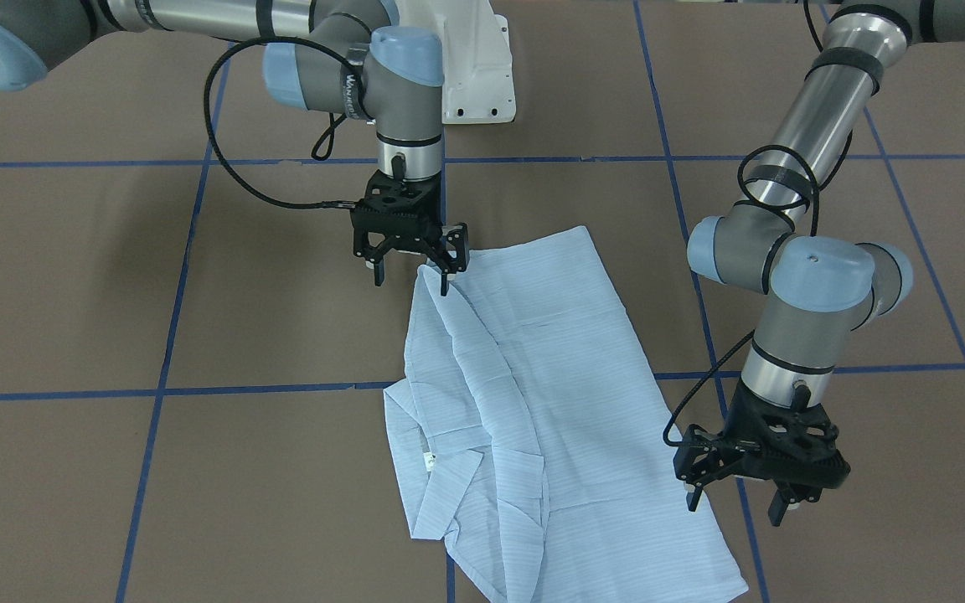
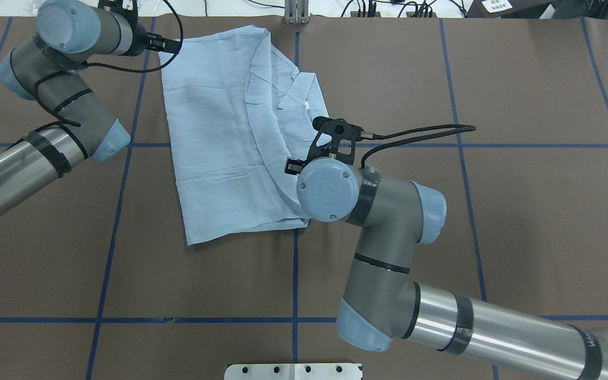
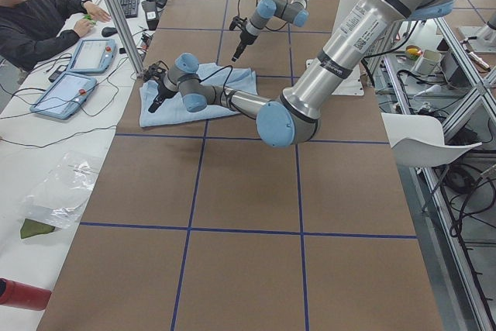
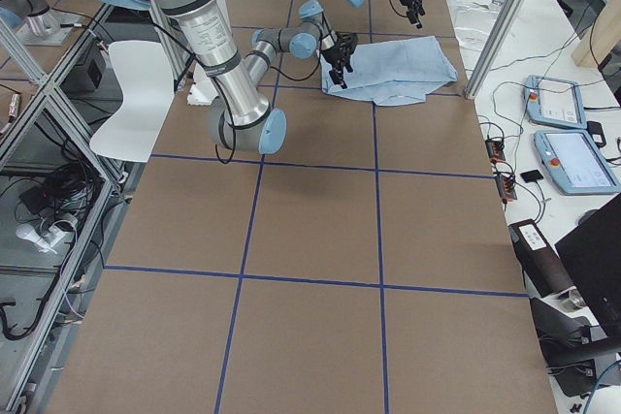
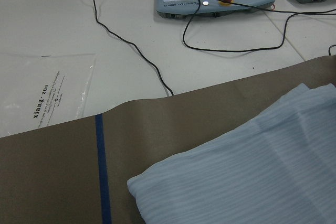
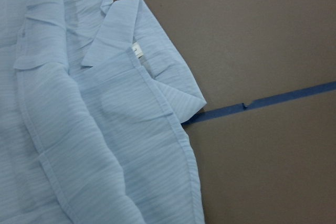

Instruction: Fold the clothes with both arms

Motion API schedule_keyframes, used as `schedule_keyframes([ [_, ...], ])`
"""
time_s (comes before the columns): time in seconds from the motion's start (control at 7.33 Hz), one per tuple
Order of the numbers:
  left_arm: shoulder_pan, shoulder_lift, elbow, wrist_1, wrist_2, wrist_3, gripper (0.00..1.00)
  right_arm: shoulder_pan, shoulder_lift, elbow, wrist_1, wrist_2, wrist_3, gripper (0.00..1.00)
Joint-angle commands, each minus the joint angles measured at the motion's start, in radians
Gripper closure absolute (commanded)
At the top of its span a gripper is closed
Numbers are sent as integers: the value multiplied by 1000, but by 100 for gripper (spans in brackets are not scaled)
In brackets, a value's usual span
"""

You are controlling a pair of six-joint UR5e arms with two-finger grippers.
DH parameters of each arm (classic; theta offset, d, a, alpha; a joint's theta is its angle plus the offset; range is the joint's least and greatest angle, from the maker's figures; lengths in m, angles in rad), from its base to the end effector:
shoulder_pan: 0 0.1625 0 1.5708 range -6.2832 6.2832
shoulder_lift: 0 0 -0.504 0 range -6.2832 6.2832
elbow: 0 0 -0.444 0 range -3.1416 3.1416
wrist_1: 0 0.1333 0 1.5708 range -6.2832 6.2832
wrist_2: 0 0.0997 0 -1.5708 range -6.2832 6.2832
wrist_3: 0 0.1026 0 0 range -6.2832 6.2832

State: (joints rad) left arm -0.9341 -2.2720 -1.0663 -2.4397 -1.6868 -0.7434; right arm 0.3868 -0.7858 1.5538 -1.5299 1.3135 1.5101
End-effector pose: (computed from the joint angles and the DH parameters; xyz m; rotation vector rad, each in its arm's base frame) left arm 0.4363 -0.7943 0.4229 0.7540 0.7583 -0.0345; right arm -0.6958 -0.4555 0.2069 0.4185 -0.7355 0.4106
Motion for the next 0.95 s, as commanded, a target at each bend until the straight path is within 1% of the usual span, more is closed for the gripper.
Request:
schedule_keyframes([
  [0.0, 1, 6, -9, -2, 1, -5, 0, -13, 108, -139, -3, -42, -232, 2],
  [0.14, 1, 6, -9, -2, 1, -5, 0, -25, 108, -141, -1, -98, -404, 5],
  [0.27, 3, 32, -26, -10, 1, -5, 0, -34, 108, -143, 5, -144, -603, 8],
  [0.41, 1, 52, -50, -10, 1, -5, 0, -34, 109, -140, 7, -149, -774, 11],
  [0.55, 1, 57, -56, -10, 1, -5, 0, -37, 103, -150, 4, -151, -879, 15],
  [0.68, 1, 57, -57, -10, 1, -5, 0, -46, 102, -168, 5, -149, -904, 17],
  [0.82, 1, 58, -57, -10, 1, -7, 0, -52, 108, -184, 5, -146, -907, 21],
])
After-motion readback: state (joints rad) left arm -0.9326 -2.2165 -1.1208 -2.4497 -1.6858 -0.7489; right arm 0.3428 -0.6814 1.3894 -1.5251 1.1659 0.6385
